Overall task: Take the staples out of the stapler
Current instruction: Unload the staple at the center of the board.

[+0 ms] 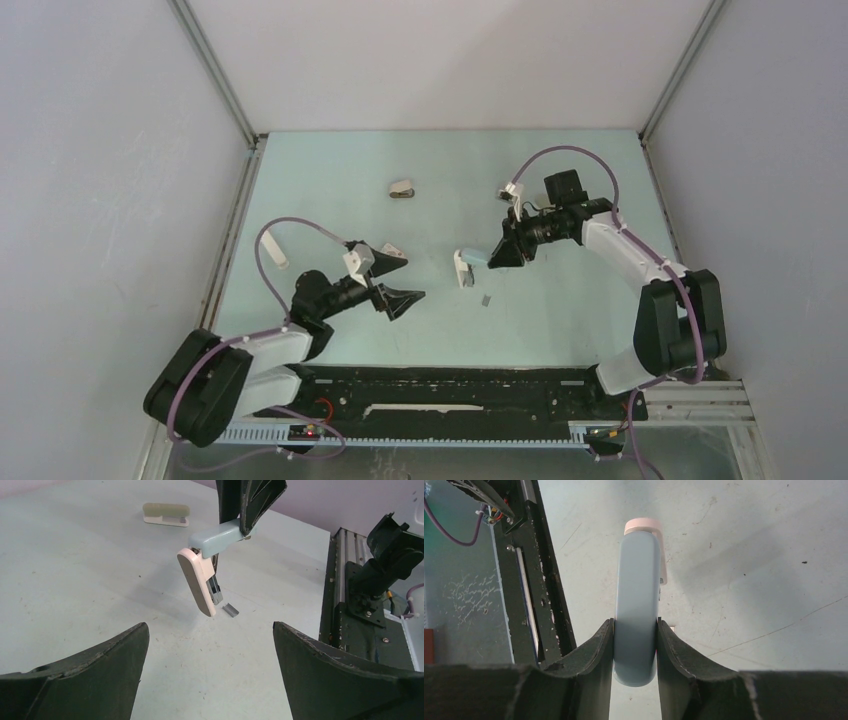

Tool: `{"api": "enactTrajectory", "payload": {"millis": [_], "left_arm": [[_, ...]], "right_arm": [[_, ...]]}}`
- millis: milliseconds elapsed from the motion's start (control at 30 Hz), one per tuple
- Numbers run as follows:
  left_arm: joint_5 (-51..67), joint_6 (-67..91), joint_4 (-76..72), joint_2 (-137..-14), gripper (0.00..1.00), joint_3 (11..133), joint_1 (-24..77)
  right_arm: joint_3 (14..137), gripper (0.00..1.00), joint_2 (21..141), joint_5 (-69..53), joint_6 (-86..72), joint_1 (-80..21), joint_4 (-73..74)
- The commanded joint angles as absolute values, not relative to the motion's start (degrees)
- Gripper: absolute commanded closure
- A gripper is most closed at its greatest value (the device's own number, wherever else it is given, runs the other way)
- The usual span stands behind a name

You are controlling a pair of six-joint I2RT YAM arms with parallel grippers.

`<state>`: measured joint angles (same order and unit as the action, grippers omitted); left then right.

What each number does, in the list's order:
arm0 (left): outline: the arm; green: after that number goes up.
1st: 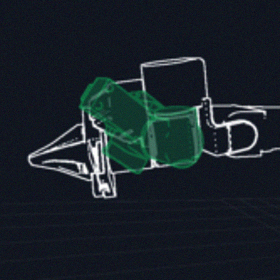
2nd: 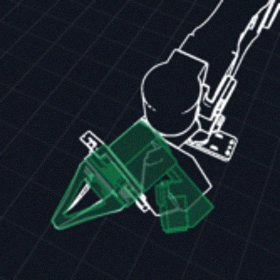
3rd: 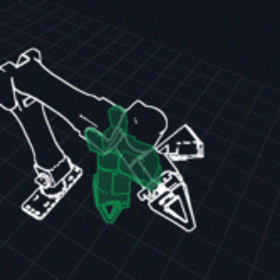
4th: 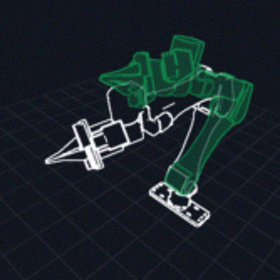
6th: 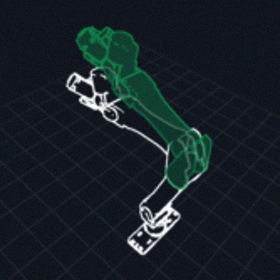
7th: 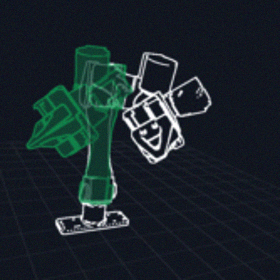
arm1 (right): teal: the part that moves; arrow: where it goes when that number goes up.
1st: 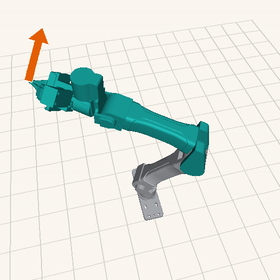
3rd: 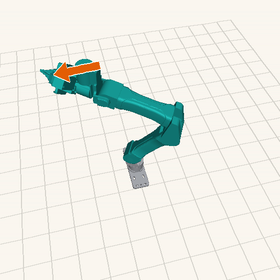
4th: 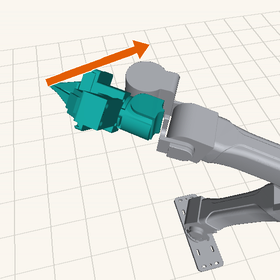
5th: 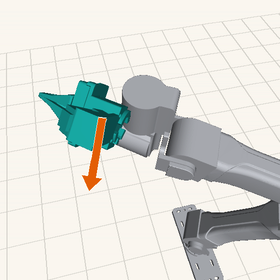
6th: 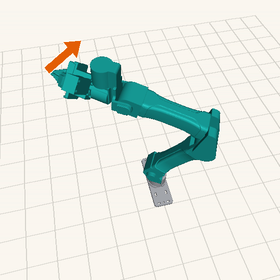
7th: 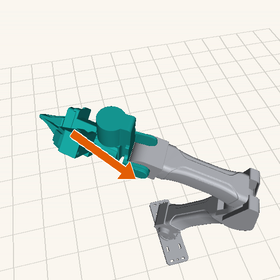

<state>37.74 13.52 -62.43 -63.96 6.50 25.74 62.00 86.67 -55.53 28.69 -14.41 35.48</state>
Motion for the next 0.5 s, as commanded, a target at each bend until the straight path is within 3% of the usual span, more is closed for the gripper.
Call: {"api": "enactTrajectory", "payload": {"millis": [0, 467], "left_arm": [[42.2, 8.3, -66.5, -69.6, 0.0, 12.3, 27.2], [46.0, 9.6, -77.5, -87.6, 0.04, 19.6, 29.7]], "right_arm": [[64.2, 1.0, 83.6, -59.1, 32.5, -13.9, 36.5], [64.3, 1.0, 82.8, -62.5, 31.8, -15.1, 36.7]]}}
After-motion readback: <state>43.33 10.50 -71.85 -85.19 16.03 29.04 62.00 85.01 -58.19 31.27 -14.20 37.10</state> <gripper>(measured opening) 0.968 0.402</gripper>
